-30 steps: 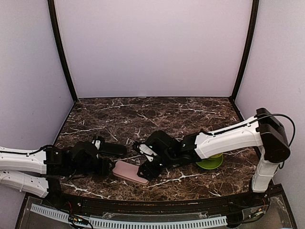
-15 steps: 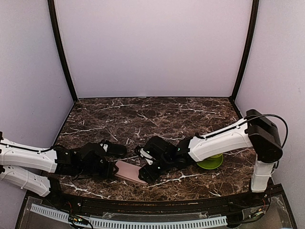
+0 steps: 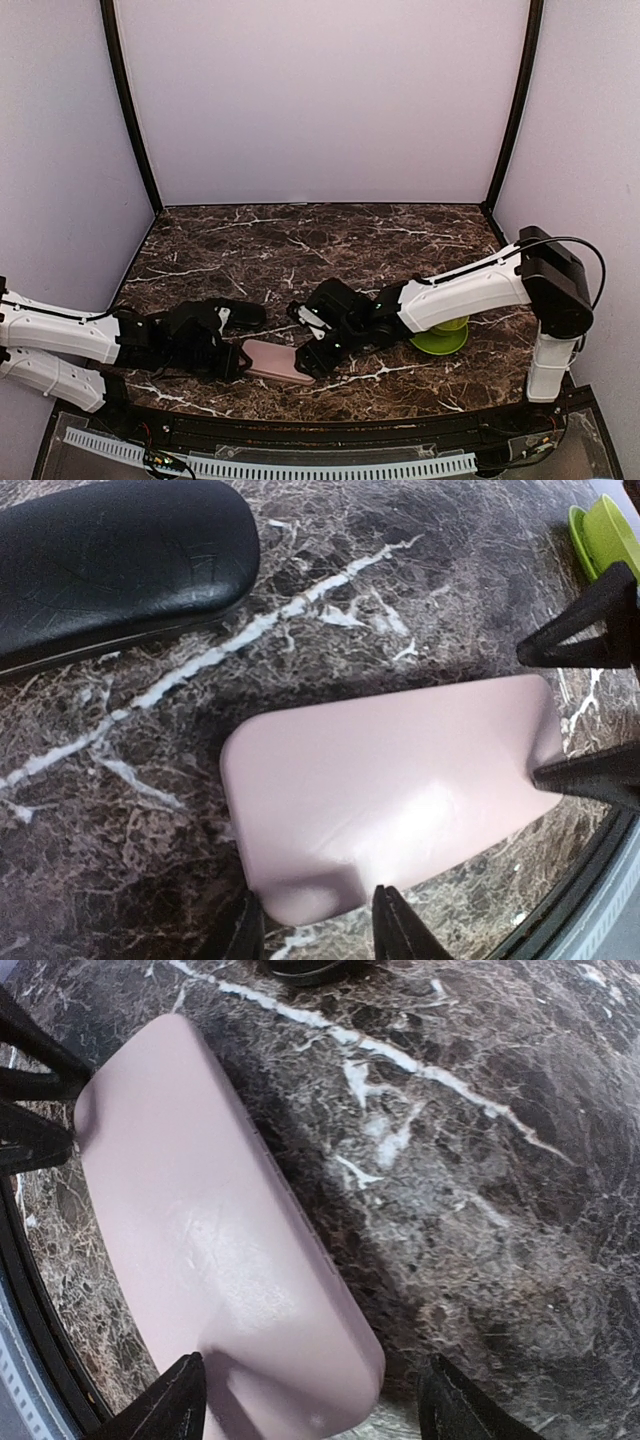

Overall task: Organize the sunglasses
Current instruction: Adjust the case with sunglasses at the center of the board, then reset both arms

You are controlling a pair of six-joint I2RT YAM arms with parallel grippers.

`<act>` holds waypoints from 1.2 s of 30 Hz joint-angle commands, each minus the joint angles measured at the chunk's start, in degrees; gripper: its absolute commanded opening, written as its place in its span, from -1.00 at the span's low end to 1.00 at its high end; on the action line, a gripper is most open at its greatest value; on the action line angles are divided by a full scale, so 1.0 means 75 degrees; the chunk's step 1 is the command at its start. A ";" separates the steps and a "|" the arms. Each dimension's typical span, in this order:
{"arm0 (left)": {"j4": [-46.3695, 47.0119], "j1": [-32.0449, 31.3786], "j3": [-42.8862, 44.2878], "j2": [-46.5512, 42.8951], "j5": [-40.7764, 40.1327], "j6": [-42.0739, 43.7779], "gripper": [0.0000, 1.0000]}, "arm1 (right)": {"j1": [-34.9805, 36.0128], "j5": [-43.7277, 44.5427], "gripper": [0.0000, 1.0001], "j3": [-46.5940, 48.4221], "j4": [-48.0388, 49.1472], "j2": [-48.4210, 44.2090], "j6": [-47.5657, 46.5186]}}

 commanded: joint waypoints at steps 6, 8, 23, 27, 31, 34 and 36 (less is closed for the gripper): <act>-0.0098 -0.0195 0.0045 -0.0334 0.0258 -0.0221 -0.21 | -0.0642 -0.0244 0.46 -0.0270 -0.0240 -0.0747 -0.0308; -0.0260 -0.0195 0.0234 -0.0361 0.0110 -0.0113 -0.15 | -0.0713 -0.0175 0.47 -0.0322 -0.0275 -0.0864 -0.0293; -0.1001 0.2302 0.2461 -0.0428 -0.1175 0.2900 0.65 | -0.2531 0.1869 0.88 -0.0706 -0.1172 -0.2863 -0.0261; -0.0738 0.2976 0.2766 -0.0196 -0.1181 0.3300 0.89 | -0.3253 0.2056 1.00 -0.0534 -0.1481 -0.3046 -0.0442; -0.0584 0.4152 0.3024 -0.0086 -0.0491 0.3018 0.98 | -0.3843 0.2626 1.00 -0.0407 -0.1548 -0.3224 -0.0393; 0.0035 0.4765 0.2942 -0.0170 -0.0113 0.2644 0.98 | -0.4292 0.2993 1.00 -0.0346 -0.1541 -0.3286 -0.0349; 0.0493 0.4855 0.2830 -0.0223 -0.0396 0.2632 0.98 | -0.4441 0.3288 1.00 -0.0364 -0.1408 -0.3332 -0.0385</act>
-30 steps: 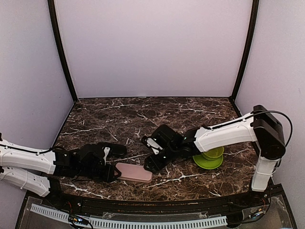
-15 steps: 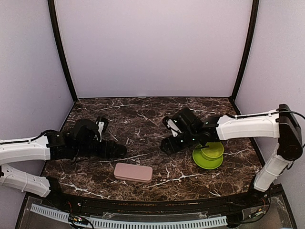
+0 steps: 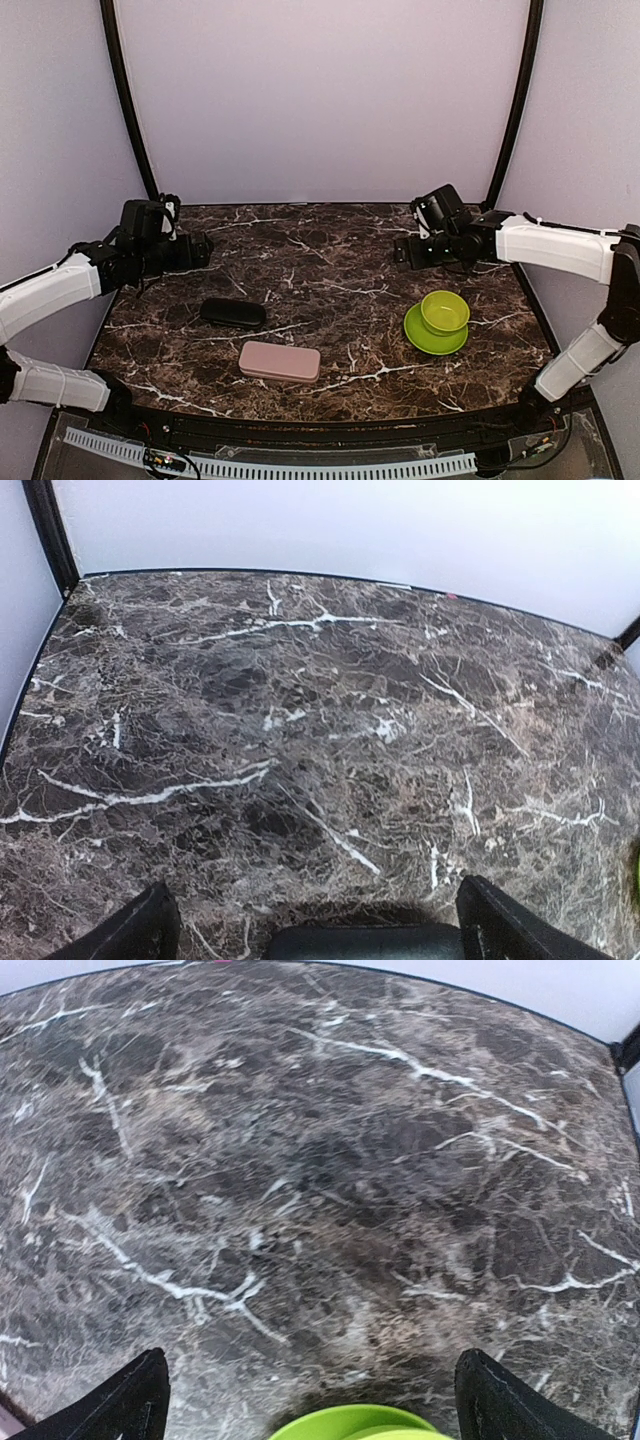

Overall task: Organize the sunglasses
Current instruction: Reset both arms

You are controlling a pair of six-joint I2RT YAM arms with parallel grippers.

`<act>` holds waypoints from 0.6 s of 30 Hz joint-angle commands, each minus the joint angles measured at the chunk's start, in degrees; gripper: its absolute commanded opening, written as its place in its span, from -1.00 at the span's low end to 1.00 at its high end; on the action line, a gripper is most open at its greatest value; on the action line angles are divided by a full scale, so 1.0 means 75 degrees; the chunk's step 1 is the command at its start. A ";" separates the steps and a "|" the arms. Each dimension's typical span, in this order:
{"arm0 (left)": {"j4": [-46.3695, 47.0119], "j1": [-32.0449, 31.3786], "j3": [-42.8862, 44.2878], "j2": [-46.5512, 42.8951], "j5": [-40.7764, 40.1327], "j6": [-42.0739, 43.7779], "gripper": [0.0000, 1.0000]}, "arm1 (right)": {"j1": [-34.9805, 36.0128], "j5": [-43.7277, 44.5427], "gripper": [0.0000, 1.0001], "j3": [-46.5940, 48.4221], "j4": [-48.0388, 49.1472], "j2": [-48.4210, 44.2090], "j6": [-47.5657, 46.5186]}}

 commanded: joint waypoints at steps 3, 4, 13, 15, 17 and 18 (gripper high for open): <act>0.1008 0.0257 0.0048 -0.0185 -0.0681 -0.0177 0.98 | -0.0442 0.0853 1.00 0.0258 0.0319 -0.0332 -0.0097; 0.1052 0.0263 0.0029 -0.0190 -0.0869 -0.0097 0.98 | -0.0452 0.0914 1.00 0.0264 0.0360 -0.0338 -0.0137; 0.2110 0.0277 -0.0544 -0.1147 -0.1210 0.1462 0.98 | -0.0463 0.1824 1.00 -0.0316 0.1114 -0.1123 -0.0891; 0.2417 0.0273 -0.0784 -0.1530 -0.1150 0.1563 0.97 | -0.0468 0.1898 1.00 -0.0514 0.1315 -0.1480 -0.0904; 0.2579 0.0275 -0.0995 -0.1775 -0.0953 0.1576 0.93 | -0.0462 0.2002 1.00 -0.0722 0.1488 -0.1841 -0.0922; 0.2618 0.0272 -0.1068 -0.1856 -0.0786 0.1573 0.92 | -0.0471 0.2100 1.00 -0.0847 0.1618 -0.2070 -0.0932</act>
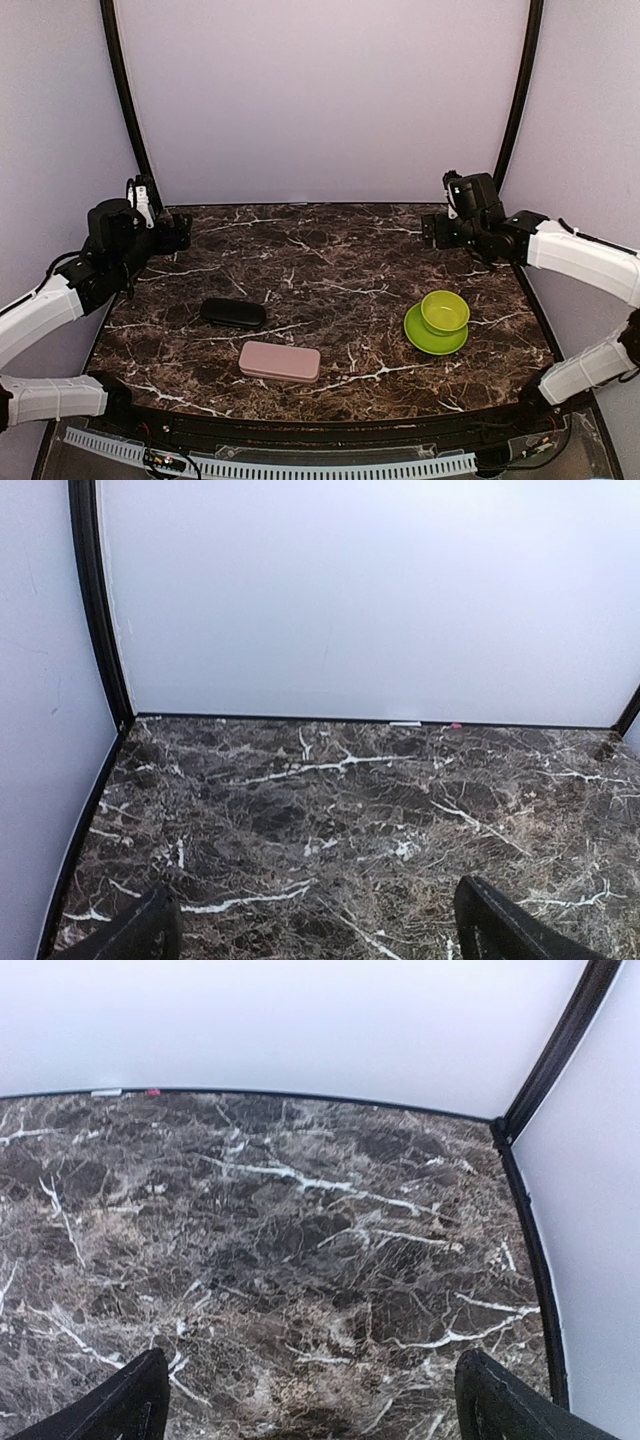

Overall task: Organize the sunglasses
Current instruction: Reset both arms

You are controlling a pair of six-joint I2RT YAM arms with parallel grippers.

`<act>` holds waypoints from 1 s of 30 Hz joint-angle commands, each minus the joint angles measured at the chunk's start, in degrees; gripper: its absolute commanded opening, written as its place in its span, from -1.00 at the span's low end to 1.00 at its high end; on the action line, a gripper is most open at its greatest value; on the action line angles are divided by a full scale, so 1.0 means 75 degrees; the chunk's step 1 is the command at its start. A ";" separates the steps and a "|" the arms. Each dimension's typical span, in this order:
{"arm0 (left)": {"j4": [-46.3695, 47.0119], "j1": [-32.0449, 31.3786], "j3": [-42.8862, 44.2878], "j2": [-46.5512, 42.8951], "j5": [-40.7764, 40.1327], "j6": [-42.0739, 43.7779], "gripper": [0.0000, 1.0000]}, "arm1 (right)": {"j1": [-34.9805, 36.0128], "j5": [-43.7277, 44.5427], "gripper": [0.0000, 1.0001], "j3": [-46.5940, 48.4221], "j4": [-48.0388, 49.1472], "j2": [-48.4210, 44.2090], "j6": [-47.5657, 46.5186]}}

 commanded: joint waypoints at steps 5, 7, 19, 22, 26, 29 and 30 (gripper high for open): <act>0.0441 -0.0002 -0.0357 -0.0316 0.0389 0.0389 0.91 | -0.0033 0.0610 1.00 -0.0989 0.1429 -0.1662 -0.0366; 0.0379 0.0002 -0.0299 -0.0253 0.0379 0.0307 0.91 | -0.0027 0.0605 1.00 -0.1000 0.1415 -0.1717 -0.0392; 0.0347 -0.0007 -0.0223 -0.0229 0.0559 0.0241 0.91 | -0.0025 0.0429 1.00 -0.1091 0.1544 -0.1808 -0.0182; 0.0324 -0.0011 -0.0227 -0.0213 0.0551 0.0231 0.91 | -0.0031 0.0412 1.00 -0.1050 0.1513 -0.1748 -0.0192; 0.0258 -0.0075 -0.0218 -0.0223 0.0470 0.0296 0.90 | -0.0026 0.0376 1.00 -0.1105 0.1536 -0.1751 -0.0162; 0.0252 -0.0128 -0.0183 -0.0242 0.0414 0.0353 0.91 | -0.0031 0.0374 1.00 -0.1190 0.1551 -0.1818 -0.0102; 0.0243 -0.0140 -0.0173 -0.0247 0.0411 0.0362 0.91 | -0.0031 0.0376 1.00 -0.1224 0.1562 -0.1834 -0.0091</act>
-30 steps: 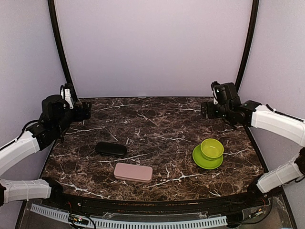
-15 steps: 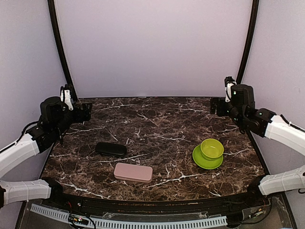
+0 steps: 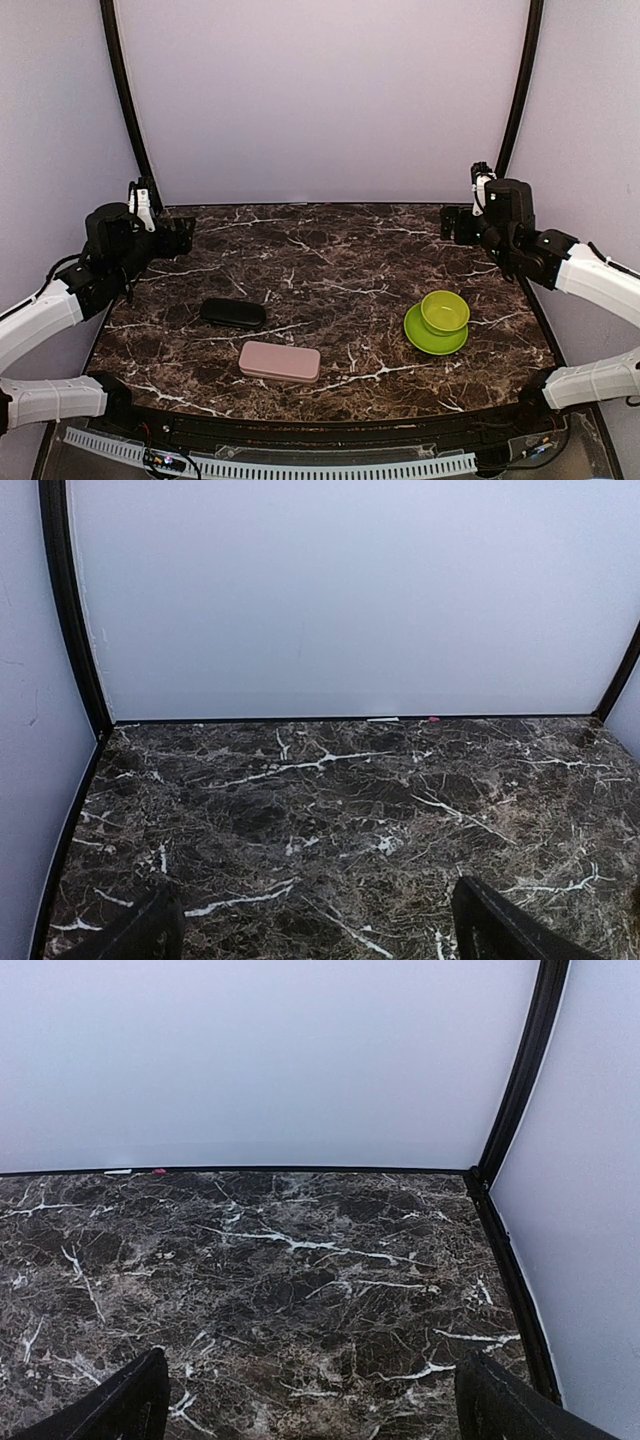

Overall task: Organize the sunglasses
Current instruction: Reset both arms

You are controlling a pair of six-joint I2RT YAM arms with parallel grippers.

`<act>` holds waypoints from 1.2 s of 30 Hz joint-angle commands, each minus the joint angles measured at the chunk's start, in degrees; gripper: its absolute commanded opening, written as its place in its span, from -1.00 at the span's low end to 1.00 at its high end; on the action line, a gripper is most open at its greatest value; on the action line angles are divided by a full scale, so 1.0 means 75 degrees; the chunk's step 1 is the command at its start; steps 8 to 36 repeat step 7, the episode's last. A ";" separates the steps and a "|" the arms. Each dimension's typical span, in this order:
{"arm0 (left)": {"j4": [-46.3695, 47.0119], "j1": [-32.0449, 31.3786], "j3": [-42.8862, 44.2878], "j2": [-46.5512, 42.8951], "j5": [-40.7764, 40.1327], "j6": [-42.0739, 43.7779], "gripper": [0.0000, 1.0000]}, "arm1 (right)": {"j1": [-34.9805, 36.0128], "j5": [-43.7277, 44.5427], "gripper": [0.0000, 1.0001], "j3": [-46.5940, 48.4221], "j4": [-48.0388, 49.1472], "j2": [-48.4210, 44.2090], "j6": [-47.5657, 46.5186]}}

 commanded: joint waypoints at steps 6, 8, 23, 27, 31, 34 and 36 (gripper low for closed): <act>-0.0080 -0.0126 0.0100 0.0003 -0.0123 0.0132 0.91 | -0.0030 0.0039 1.00 -0.0078 0.0175 0.0004 0.0190; -0.0079 -0.0139 0.0099 0.0012 -0.0123 0.0136 0.91 | -0.0033 0.0021 1.00 -0.0081 0.0169 0.0026 0.0188; -0.0079 -0.0139 0.0099 0.0012 -0.0123 0.0136 0.91 | -0.0033 0.0021 1.00 -0.0081 0.0169 0.0026 0.0188; -0.0079 -0.0139 0.0099 0.0012 -0.0123 0.0136 0.91 | -0.0033 0.0021 1.00 -0.0081 0.0169 0.0026 0.0188; -0.0079 -0.0139 0.0099 0.0012 -0.0123 0.0136 0.91 | -0.0033 0.0021 1.00 -0.0081 0.0169 0.0026 0.0188; -0.0079 -0.0139 0.0099 0.0012 -0.0123 0.0136 0.91 | -0.0033 0.0021 1.00 -0.0081 0.0169 0.0026 0.0188; -0.0079 -0.0139 0.0099 0.0012 -0.0123 0.0136 0.91 | -0.0033 0.0021 1.00 -0.0081 0.0169 0.0026 0.0188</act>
